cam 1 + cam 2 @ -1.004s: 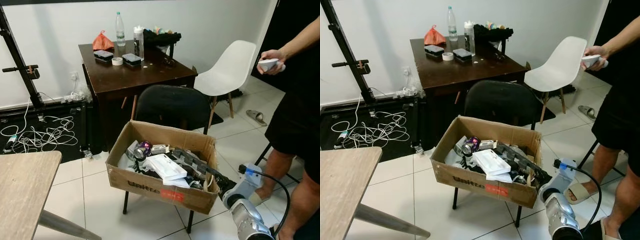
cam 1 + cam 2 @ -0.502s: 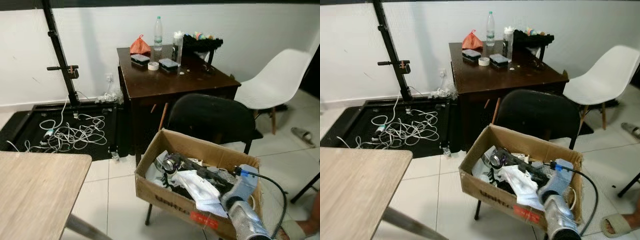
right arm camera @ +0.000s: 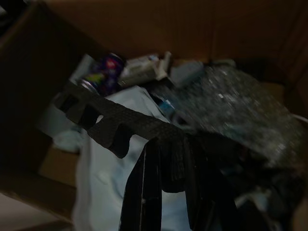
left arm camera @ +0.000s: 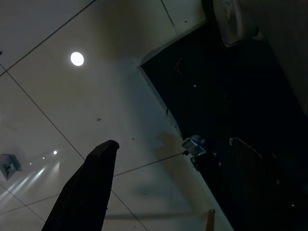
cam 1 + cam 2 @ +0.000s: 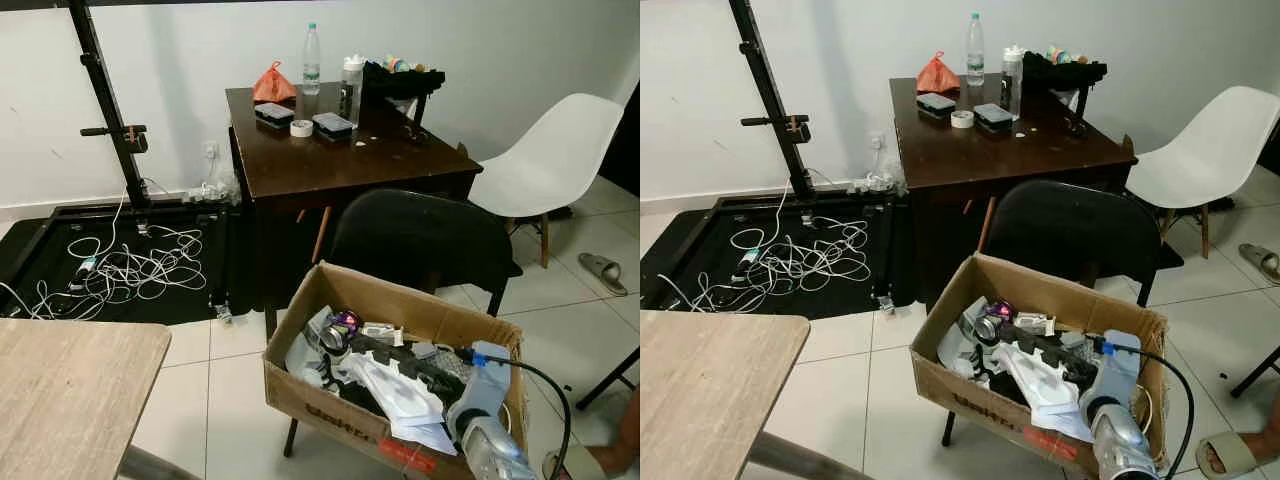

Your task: Picking trash to rubbish bin

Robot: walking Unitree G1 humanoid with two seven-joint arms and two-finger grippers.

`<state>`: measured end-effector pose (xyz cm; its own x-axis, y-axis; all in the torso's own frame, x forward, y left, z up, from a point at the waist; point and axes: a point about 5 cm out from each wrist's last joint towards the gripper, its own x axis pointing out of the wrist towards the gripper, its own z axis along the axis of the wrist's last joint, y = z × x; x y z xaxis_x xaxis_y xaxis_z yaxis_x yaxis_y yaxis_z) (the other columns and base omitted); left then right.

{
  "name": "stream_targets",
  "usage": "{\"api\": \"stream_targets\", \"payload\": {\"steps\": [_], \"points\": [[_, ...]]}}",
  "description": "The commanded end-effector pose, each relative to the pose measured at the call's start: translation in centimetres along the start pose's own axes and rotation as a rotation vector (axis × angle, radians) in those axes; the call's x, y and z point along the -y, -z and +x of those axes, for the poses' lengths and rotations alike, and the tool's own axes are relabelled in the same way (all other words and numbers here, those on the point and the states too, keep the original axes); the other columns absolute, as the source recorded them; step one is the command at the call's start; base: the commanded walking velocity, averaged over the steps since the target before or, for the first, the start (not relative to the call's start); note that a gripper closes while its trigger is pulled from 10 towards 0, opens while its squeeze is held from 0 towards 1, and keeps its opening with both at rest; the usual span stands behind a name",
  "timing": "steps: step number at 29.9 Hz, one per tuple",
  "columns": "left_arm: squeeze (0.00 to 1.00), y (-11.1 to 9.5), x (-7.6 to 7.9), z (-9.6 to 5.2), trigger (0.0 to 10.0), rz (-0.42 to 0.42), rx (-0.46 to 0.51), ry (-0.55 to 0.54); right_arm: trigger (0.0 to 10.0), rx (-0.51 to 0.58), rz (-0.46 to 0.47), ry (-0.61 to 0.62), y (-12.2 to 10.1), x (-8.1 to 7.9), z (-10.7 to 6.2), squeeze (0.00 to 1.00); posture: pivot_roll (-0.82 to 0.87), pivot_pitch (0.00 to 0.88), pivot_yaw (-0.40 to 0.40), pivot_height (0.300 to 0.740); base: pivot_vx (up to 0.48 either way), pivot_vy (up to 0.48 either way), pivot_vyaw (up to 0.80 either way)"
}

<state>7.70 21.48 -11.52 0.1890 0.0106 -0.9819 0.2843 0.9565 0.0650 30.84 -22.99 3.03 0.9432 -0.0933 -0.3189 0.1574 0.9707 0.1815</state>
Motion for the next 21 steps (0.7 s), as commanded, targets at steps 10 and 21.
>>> {"api": "stream_targets", "payload": {"steps": [10, 21], "points": [[0.0, 1.1, 0.7, 0.0, 10.0, 0.004, -0.027, 0.037, 10.0, -0.057, 0.003, 0.03, 1.1, 0.5, -0.3, 0.0, -0.12, 0.126, 0.033, 0.74, 0.0, 0.0, -0.66], [0.0, 1.1, 0.7, 0.0, 10.0, 0.009, -0.024, 0.041, 10.0, 0.011, -0.153, 0.0, 0.1, 0.0, -0.1, 0.0, -0.12, 0.128, 0.041, 0.74, 0.0, 0.0, -0.15]]}}
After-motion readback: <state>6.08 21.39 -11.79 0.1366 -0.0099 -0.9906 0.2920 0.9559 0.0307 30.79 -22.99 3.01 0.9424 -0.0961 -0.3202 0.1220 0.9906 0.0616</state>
